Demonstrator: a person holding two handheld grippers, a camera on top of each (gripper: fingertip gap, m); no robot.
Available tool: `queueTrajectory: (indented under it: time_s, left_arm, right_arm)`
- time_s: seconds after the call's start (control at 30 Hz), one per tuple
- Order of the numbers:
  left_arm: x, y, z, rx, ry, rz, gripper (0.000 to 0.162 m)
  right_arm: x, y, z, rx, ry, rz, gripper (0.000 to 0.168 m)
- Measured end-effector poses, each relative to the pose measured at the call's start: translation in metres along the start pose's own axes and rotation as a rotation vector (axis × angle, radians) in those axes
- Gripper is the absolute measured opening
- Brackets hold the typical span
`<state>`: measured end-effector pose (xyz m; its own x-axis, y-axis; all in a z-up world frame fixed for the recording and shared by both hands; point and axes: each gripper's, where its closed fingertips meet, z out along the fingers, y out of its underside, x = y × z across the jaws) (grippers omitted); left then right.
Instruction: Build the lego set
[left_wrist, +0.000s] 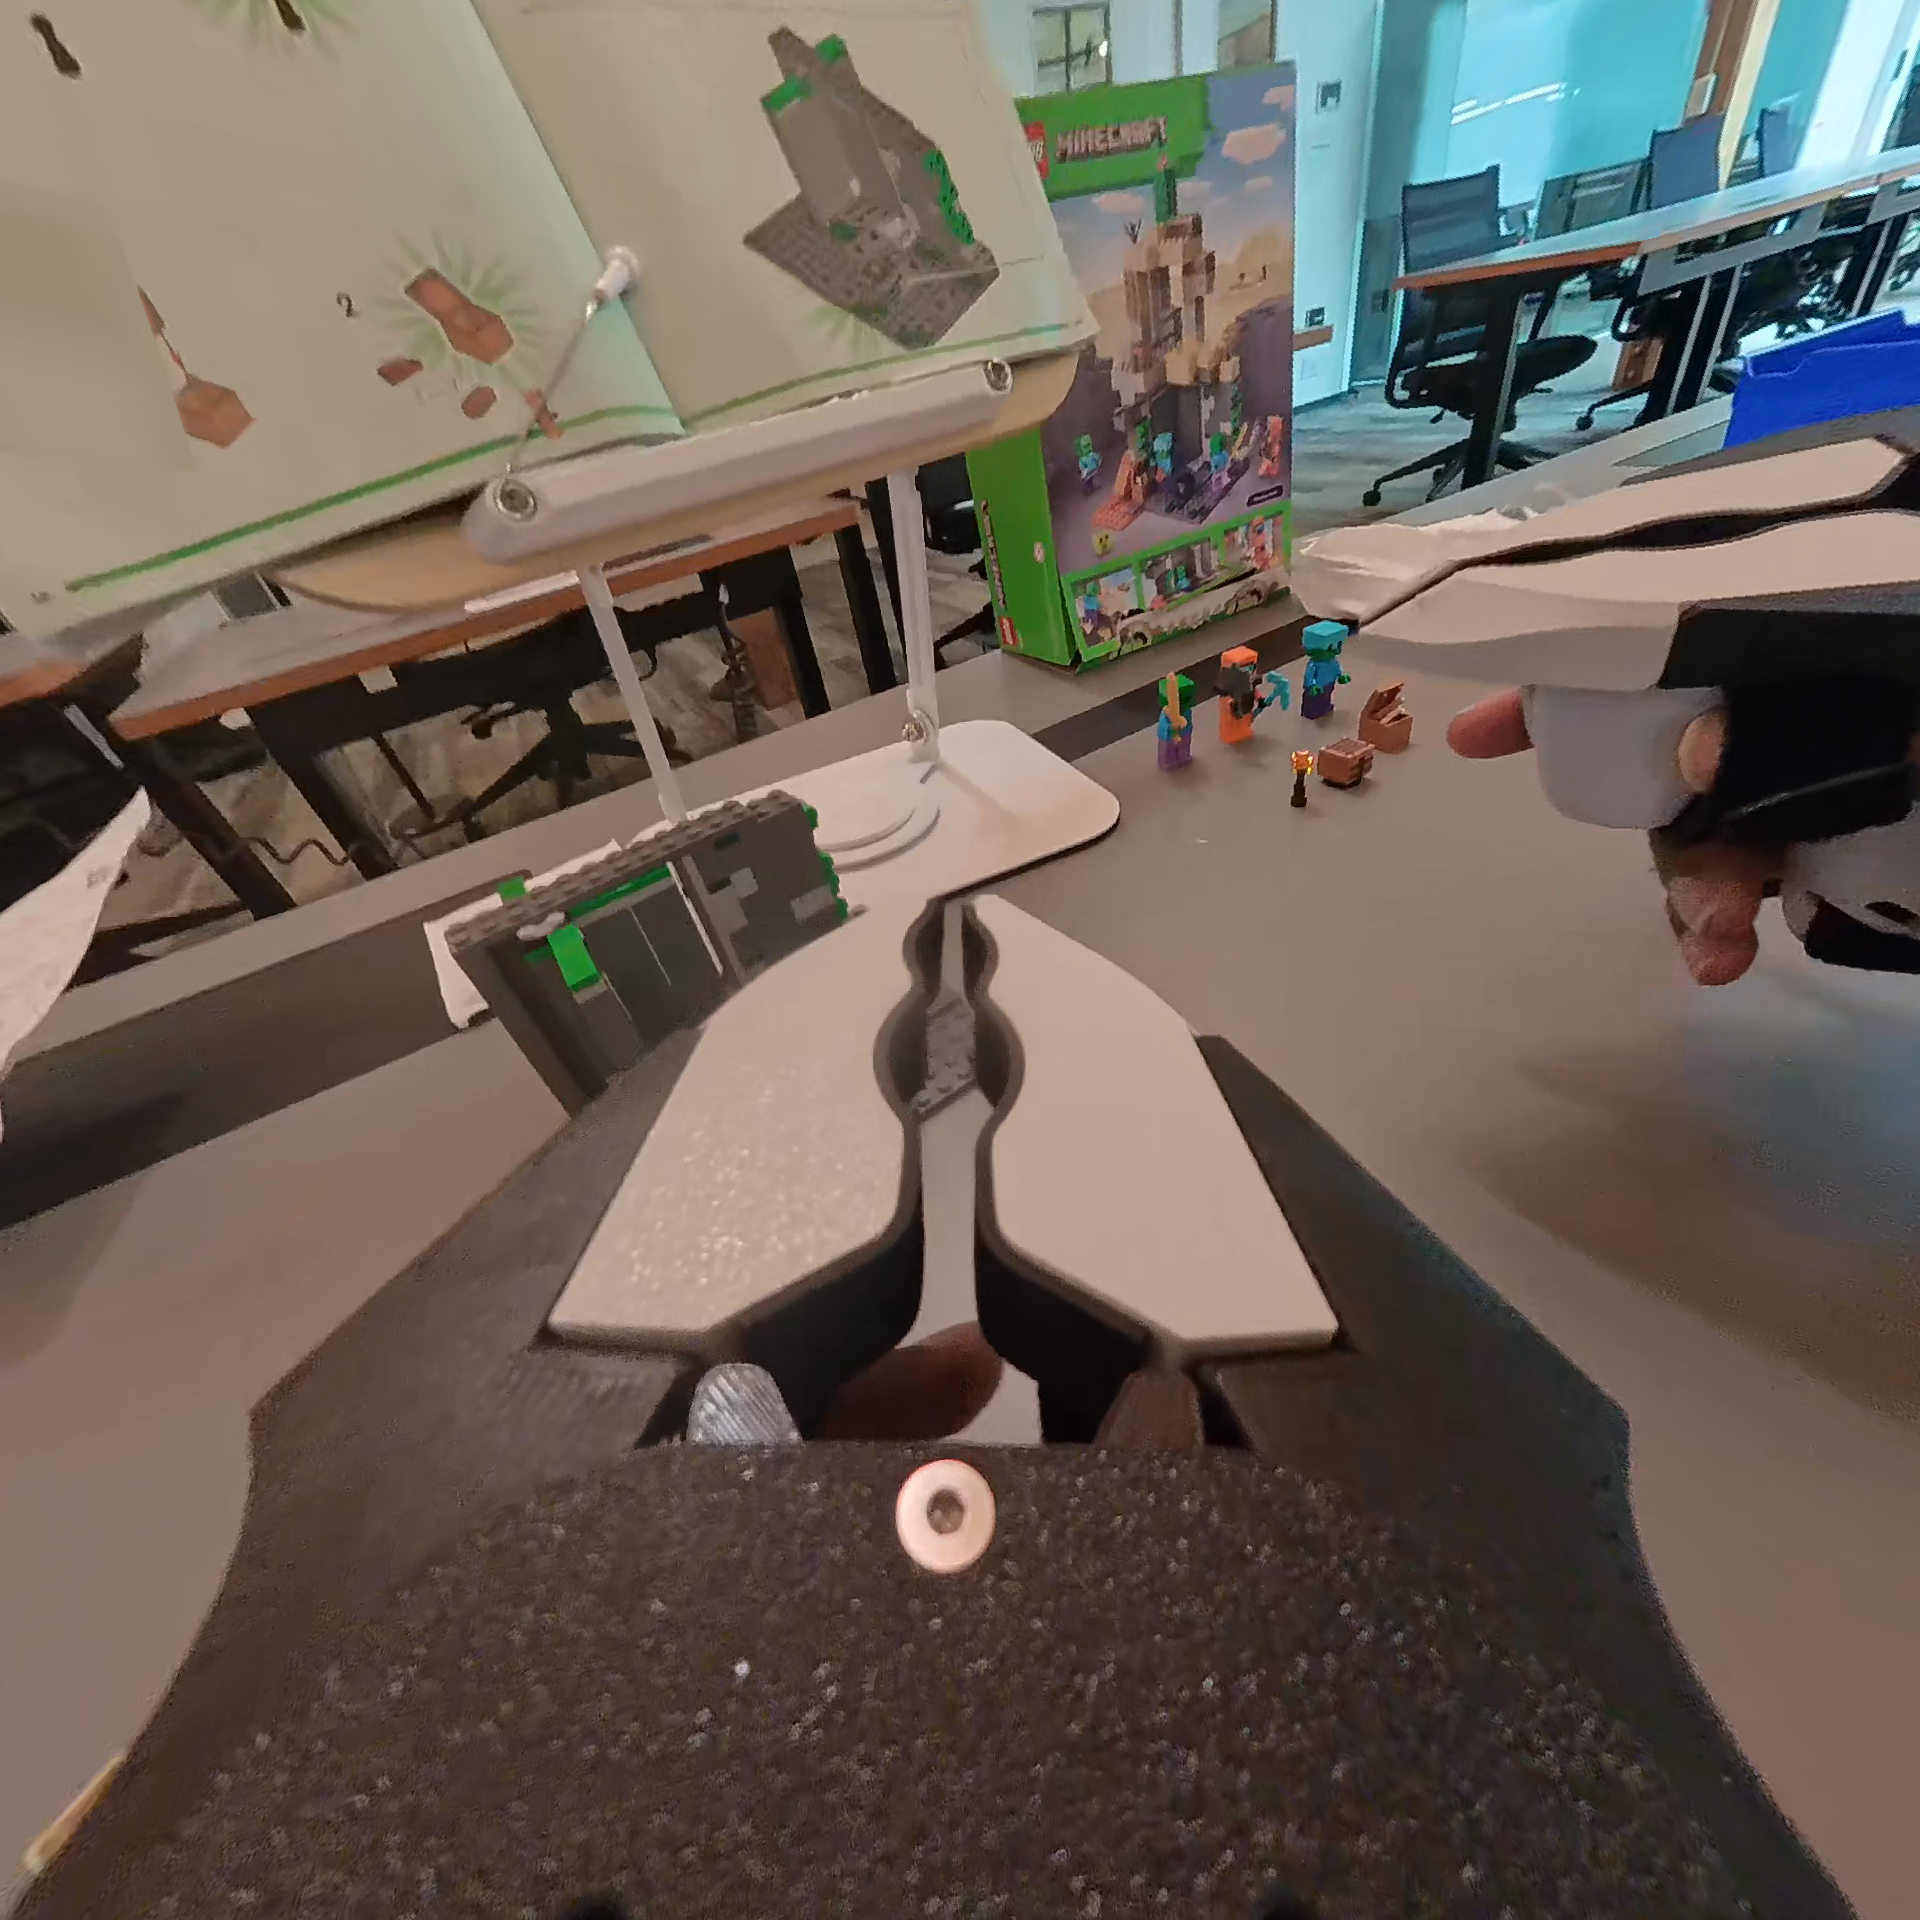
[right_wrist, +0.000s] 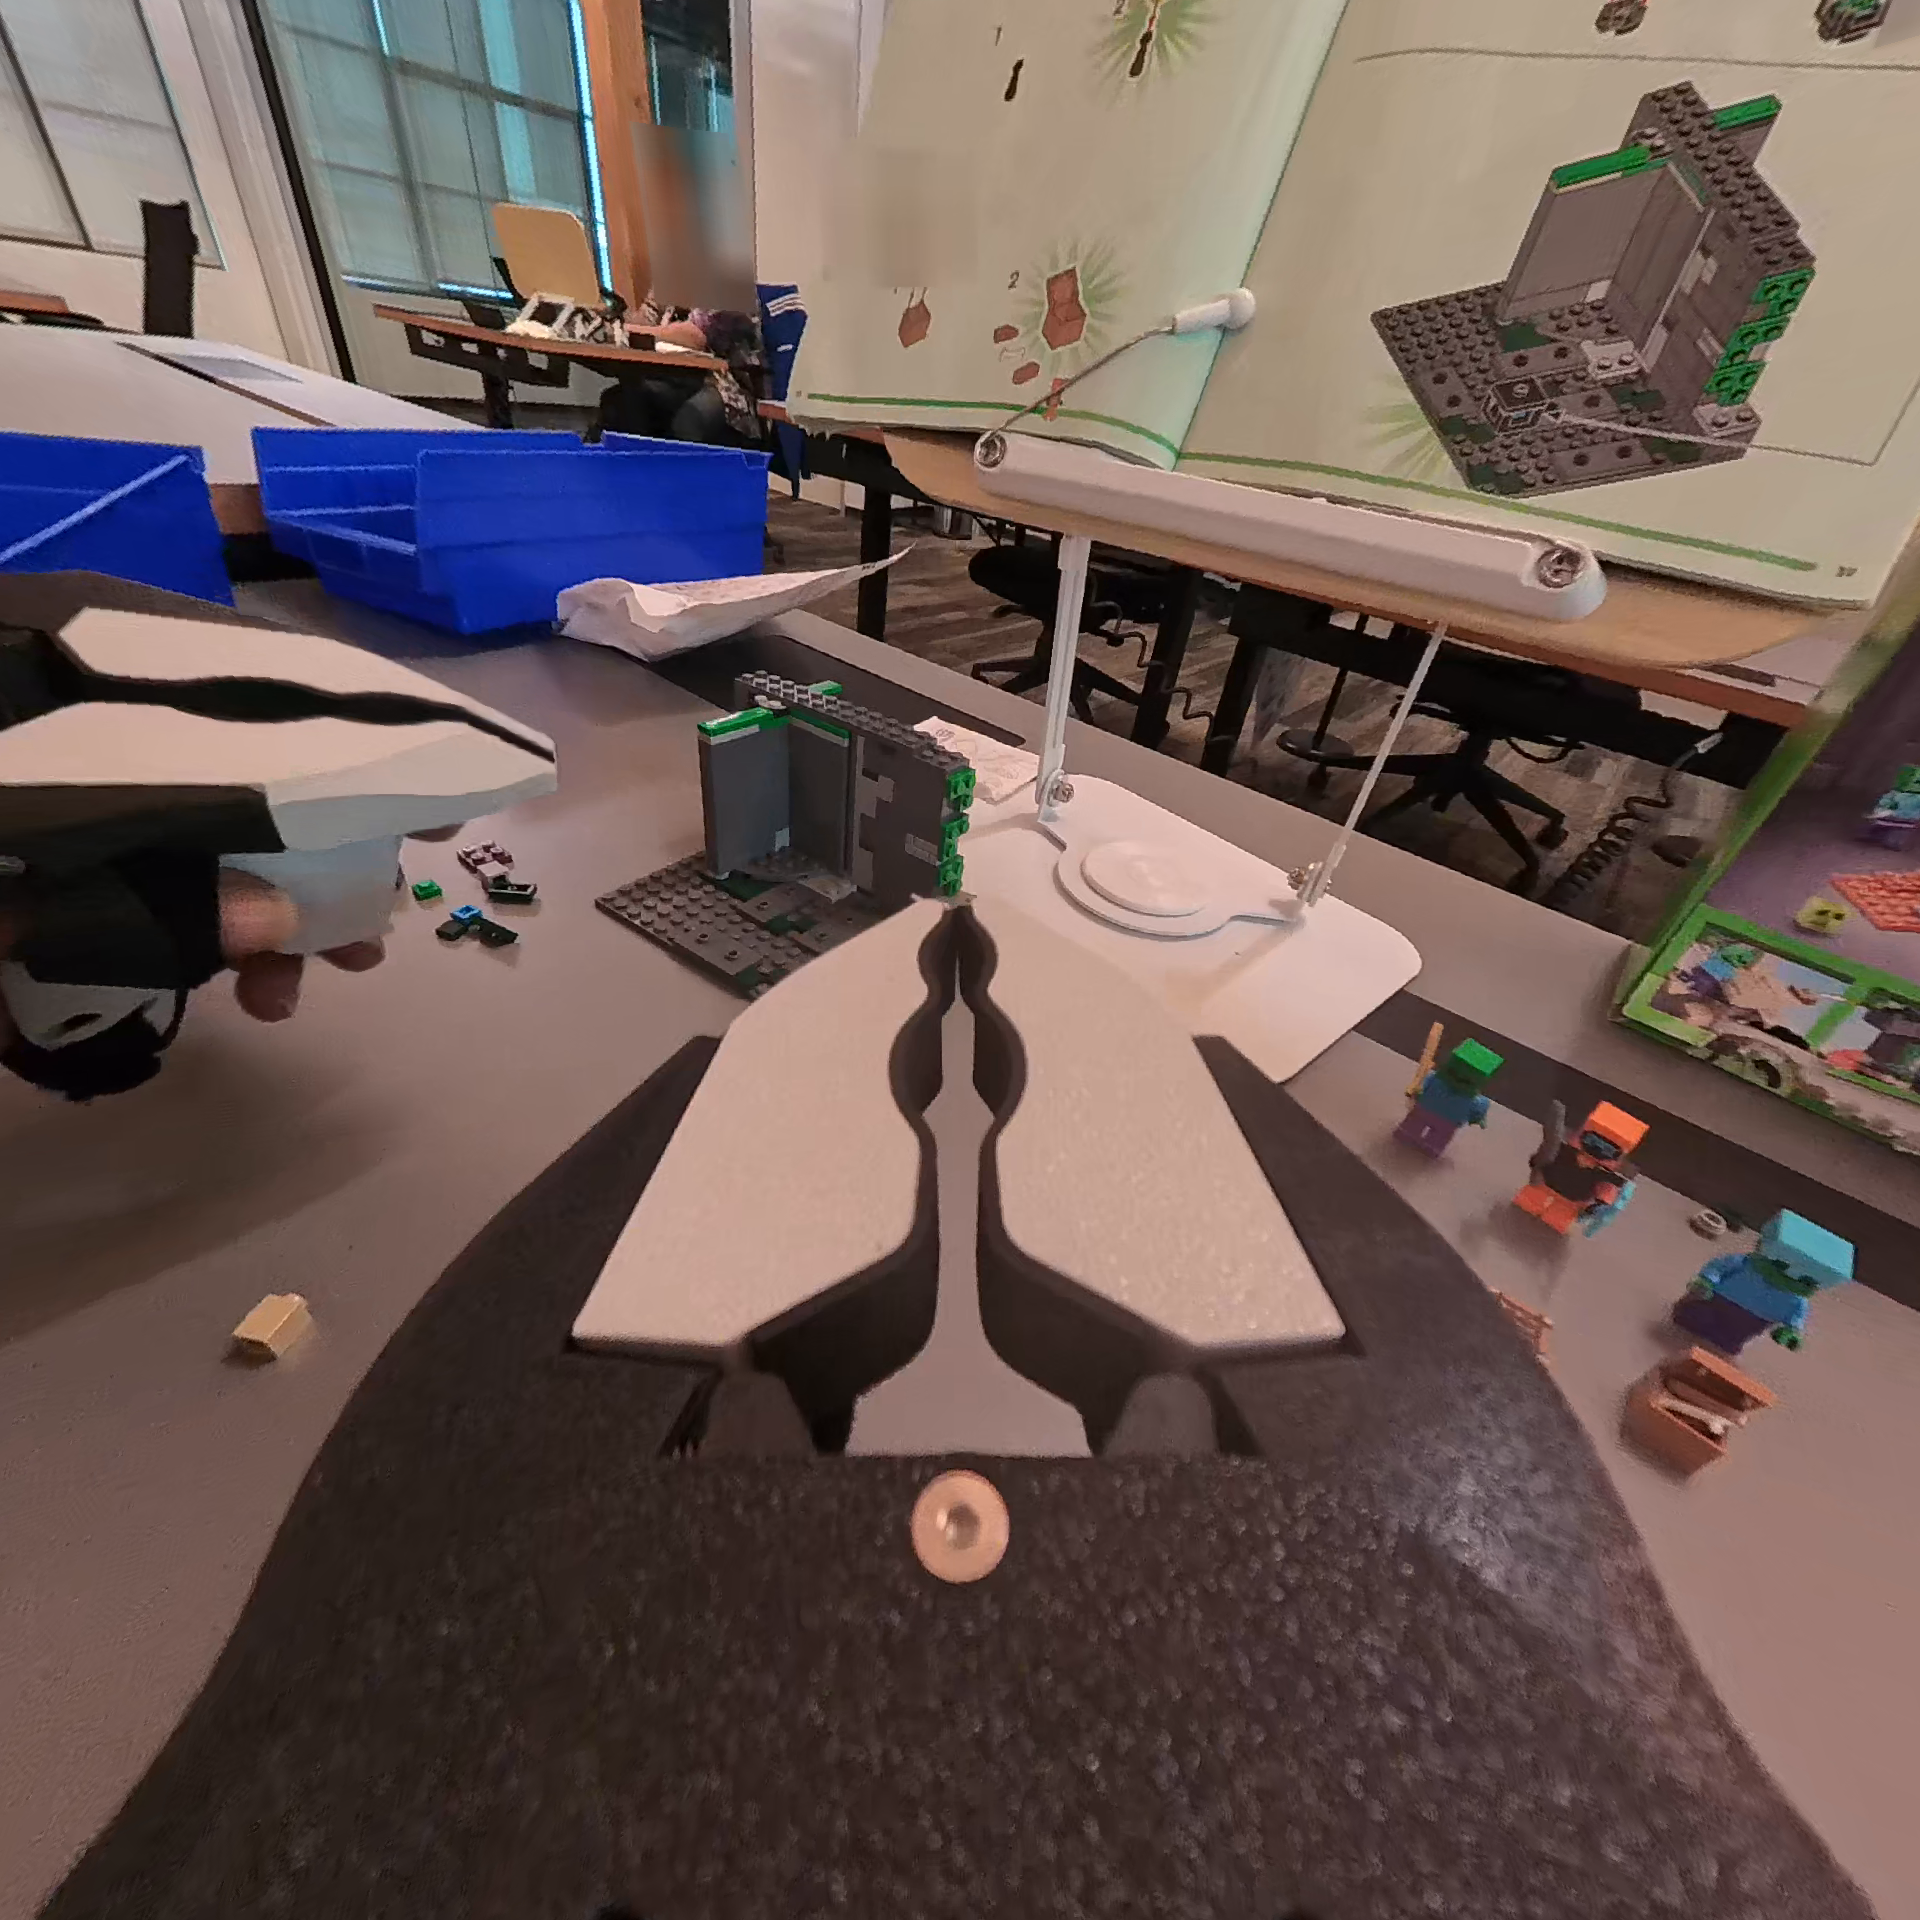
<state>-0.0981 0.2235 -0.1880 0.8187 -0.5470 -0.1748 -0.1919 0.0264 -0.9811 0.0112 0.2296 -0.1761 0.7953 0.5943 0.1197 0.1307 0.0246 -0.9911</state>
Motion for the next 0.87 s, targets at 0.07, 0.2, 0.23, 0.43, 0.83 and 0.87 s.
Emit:
queueTrajectory:
  time_s: [0.07, 0.2, 0.23, 0.43, 0.83, 0.87]
  left_arm:
    - [0.0, 0.0, -0.001, 0.001, 0.007, -0.017, 0.0]
    - [-0.003, 0.001, -0.002, -0.018, -0.005, -0.019, 0.0]
    - [-0.004, 0.0, -0.003, -0.023, -0.009, -0.013, 0.0]
    - [-0.007, -0.012, -0.009, 0.034, -0.05, 0.019, 0.0]
    - [-0.028, -0.022, -0.019, 0.079, -0.159, 0.011, 0.0]
    - [-0.029, -0.025, -0.02, 0.086, -0.167, 0.019, 0.0]
  right_arm:
    - [0.0, -0.002, -0.001, -0.001, -0.001, -0.011, 0.0]
    - [-0.002, -0.005, -0.002, 0.009, 0.002, -0.035, 0.0]
    - [-0.003, -0.006, -0.002, 0.015, 0.002, -0.041, 0.0]
    - [0.006, -0.012, -0.008, 0.038, 0.055, -0.024, 0.0]
    - [0.013, -0.029, -0.019, 0.099, 0.151, -0.003, 0.0]
    - [0.012, -0.03, -0.019, 0.107, 0.151, -0.006, 0.0]
